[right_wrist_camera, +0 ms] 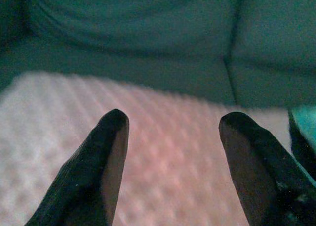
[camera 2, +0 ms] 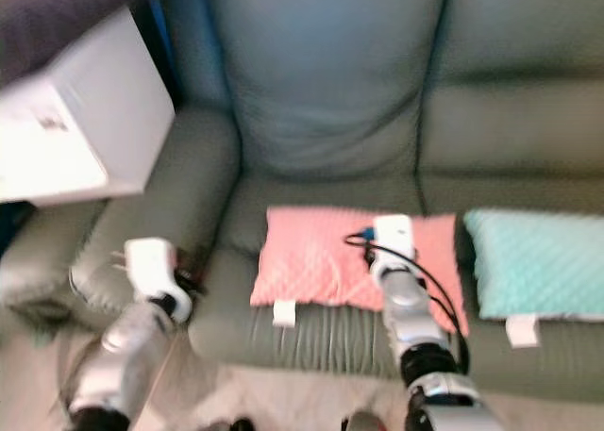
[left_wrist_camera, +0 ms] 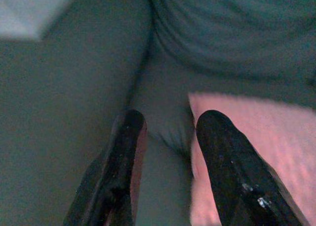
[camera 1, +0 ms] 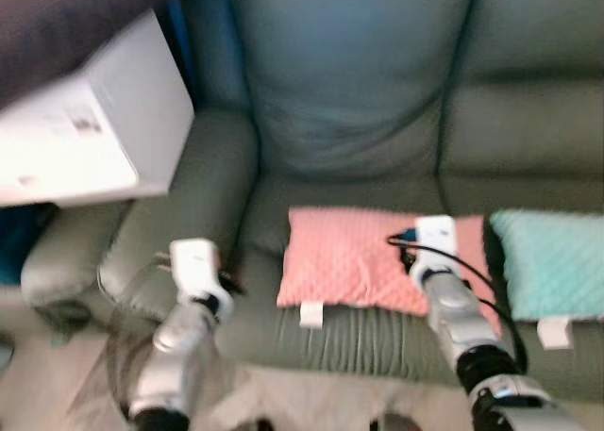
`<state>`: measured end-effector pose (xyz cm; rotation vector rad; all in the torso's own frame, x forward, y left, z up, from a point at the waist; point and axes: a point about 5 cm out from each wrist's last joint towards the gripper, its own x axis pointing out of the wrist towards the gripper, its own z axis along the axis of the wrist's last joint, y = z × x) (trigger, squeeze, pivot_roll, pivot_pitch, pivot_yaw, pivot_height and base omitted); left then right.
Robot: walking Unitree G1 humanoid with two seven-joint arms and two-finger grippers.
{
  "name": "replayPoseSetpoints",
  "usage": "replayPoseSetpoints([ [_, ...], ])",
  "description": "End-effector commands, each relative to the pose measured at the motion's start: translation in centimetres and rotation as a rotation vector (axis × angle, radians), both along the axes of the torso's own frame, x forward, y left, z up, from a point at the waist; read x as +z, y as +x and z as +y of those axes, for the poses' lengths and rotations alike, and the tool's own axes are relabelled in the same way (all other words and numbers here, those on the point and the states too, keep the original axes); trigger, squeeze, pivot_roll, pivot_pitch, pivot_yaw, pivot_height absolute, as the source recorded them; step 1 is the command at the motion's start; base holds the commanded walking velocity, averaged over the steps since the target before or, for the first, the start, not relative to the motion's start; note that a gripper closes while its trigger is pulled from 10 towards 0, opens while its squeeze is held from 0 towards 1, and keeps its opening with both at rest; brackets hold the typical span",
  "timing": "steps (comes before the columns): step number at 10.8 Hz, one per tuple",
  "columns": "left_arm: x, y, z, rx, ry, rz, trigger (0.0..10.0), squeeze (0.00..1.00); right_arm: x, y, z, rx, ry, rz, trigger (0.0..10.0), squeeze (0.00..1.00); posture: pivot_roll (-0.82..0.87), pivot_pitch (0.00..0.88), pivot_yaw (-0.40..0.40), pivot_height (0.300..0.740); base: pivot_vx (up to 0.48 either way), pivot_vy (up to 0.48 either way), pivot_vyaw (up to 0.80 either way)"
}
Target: Move the pillow to the sofa
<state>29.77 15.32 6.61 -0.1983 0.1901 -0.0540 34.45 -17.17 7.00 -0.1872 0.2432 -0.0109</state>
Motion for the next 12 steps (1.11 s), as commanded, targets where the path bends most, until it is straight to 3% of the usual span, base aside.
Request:
replayPoseSetpoints([
  [1,-0.3,-0.2,1.1,0.032,0.015,0.000,10.0,0.00,0.4,0.1,1.1,0.058,-0.011,-0.011,10.0,1.00,-0.26,0.000,0.114,0.740,0.000,0.000,0.00],
  [3,-0.3,-0.5,2.0,0.076,0.034,-0.016,10.0,0.00,1.5,-0.4,1.4,0.145,-0.059,-0.058,10.0,1.00,-0.26,0.000,0.118,0.740,0.000,0.000,0.00],
  [6,-0.8,-1.4,1.8,0.116,-0.050,-0.027,10.0,0.00,1.5,-1.5,-0.8,0.019,-0.045,-0.084,10.0,1.00,-0.27,0.000,0.100,0.740,0.000,0.000,0.00],
  [9,-1.0,-1.8,2.0,0.147,-0.055,-0.040,10.0,0.00,1.4,-3.0,-2.6,-0.037,-0.048,-0.079,10.0,1.00,-0.29,0.000,0.080,0.740,0.000,0.000,0.00],
  [12,-1.4,-1.6,1.2,0.145,-0.104,-0.015,10.0,0.00,2.2,-2.6,-2.1,0.014,-0.065,-0.081,10.0,1.00,-0.29,0.000,0.044,0.740,0.000,0.000,0.00],
])
